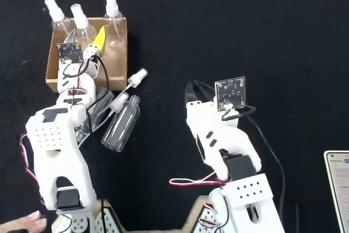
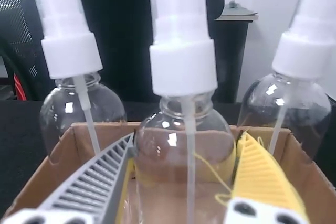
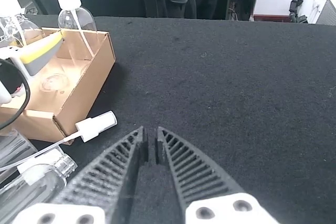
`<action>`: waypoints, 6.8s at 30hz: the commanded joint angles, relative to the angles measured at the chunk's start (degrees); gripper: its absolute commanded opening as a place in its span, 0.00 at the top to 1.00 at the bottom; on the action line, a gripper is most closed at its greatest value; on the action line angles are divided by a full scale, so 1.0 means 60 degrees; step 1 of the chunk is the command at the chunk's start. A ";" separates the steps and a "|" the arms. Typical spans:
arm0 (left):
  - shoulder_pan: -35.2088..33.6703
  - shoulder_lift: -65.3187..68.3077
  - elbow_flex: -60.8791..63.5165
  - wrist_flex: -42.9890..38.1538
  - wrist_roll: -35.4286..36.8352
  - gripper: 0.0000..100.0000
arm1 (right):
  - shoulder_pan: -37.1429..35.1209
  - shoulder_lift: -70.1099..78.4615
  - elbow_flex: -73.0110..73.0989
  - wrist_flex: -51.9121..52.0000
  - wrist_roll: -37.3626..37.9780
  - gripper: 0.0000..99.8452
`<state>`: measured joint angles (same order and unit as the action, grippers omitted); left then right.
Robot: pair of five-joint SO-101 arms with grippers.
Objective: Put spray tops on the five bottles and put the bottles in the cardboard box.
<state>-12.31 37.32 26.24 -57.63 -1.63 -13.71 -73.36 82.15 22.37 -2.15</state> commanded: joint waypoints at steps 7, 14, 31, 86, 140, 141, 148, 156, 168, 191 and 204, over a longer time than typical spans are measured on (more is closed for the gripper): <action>-0.0095 -0.1758 0.1077 0.0161 0.0015 0.71 | 0.0132 -0.0330 -0.0066 -0.0308 0.0073 0.97; -0.0256 -0.1978 0.1619 0.0161 -0.0015 0.71 | 0.0132 -0.0330 -0.0066 -0.0308 0.0073 0.97; -0.0286 -0.2095 0.1648 0.0161 -0.0029 0.71 | 0.0132 -0.0330 -0.0066 -0.0308 0.0073 0.97; -0.0330 -0.7121 0.5048 0.2227 0.0000 0.71 | 0.0132 -0.0330 -0.0066 -0.0308 0.0073 0.97; -0.2835 -2.3297 1.1128 1.8168 -0.0015 0.71 | 0.0059 -0.0344 0.0198 -0.0322 0.0044 0.97; -0.2835 -2.3297 1.1260 1.8154 -0.0015 0.71 | 0.0059 -0.0344 0.0212 -0.0322 0.0044 0.97; -0.2835 -2.3267 1.1861 1.7333 -0.0059 0.71 | 0.0073 -0.0344 0.0344 -0.0337 0.0015 0.97; -0.2850 -2.3282 1.1861 1.7788 -0.0073 0.71 | 0.0073 -0.0344 0.0300 -0.0337 0.0015 0.97; -0.2923 -2.3282 1.1861 1.7861 -0.0073 0.71 | 0.0059 -0.0344 0.0330 -0.0278 0.0000 0.97; -0.2908 -2.3282 1.1861 1.8183 -0.0088 0.71 | 0.0059 -0.0344 0.0344 -0.0264 0.0000 0.96; -0.2850 -2.3282 1.1861 1.8168 -0.0088 0.71 | 0.0059 -0.0344 0.0315 -0.0337 0.0044 0.96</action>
<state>-29.19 -102.02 96.13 51.21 -1.54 -13.71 -74.33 84.62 22.29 -2.15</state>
